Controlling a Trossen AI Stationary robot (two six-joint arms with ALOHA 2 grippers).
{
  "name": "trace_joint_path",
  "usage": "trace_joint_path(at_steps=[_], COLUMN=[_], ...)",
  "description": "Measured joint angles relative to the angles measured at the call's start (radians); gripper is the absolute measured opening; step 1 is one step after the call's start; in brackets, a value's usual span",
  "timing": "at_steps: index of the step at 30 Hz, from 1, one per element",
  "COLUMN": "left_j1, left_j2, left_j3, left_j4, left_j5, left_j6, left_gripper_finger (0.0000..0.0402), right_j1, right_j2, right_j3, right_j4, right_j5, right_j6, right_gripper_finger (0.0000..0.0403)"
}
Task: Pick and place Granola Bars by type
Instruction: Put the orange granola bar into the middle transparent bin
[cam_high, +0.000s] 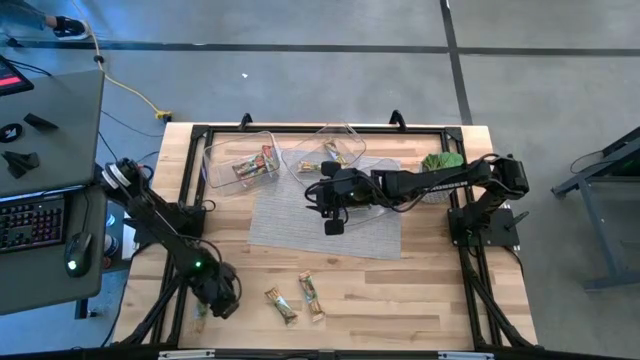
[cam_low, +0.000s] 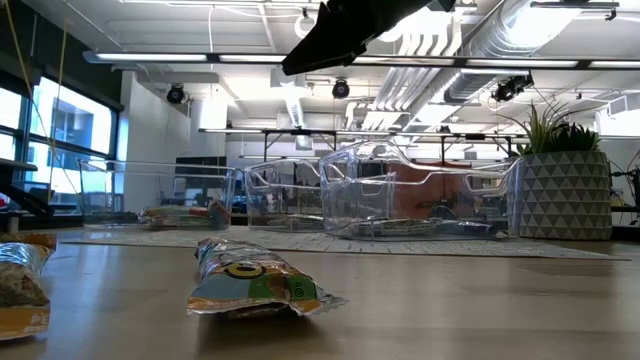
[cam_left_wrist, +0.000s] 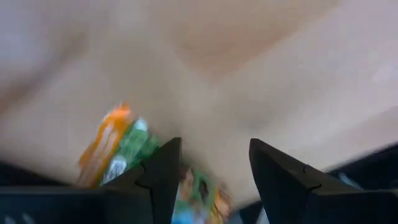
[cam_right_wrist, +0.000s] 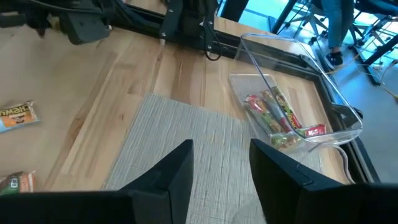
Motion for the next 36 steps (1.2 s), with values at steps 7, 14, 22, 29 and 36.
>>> trace_joint_path(at_steps=[7,14,22,29,36], left_j1=[0.090,0.200,0.176,0.047,-0.084], left_j2=[-0.004,-0.001,-0.002,-0.002,-0.004], left_j3=[0.001,0.037,0.060,0.060,0.060], left_j4=[0.008,0.000,-0.006,-0.052,-0.122], left_j5=[-0.133,0.054,0.298,0.173,0.174], left_j6=[0.206,0.326,0.136,-0.064,-0.302], left_gripper_finger=[0.0182,0.0182,0.0182,0.0182,0.0182], right_j1=[0.000,0.000,0.000,0.000,0.000], right_j2=[0.000,0.000,0.000,0.000,0.000], right_j3=[0.000,0.000,0.000,0.000,0.000], right_j4=[0.008,0.007,0.007,0.007,0.007], right_j5=[-0.001,-0.001,-0.001,-0.001,-0.002], right_j6=[0.000,0.000,0.000,0.000,0.000], right_gripper_finger=[0.0140,0.0140,0.0140,0.0140,0.0140])
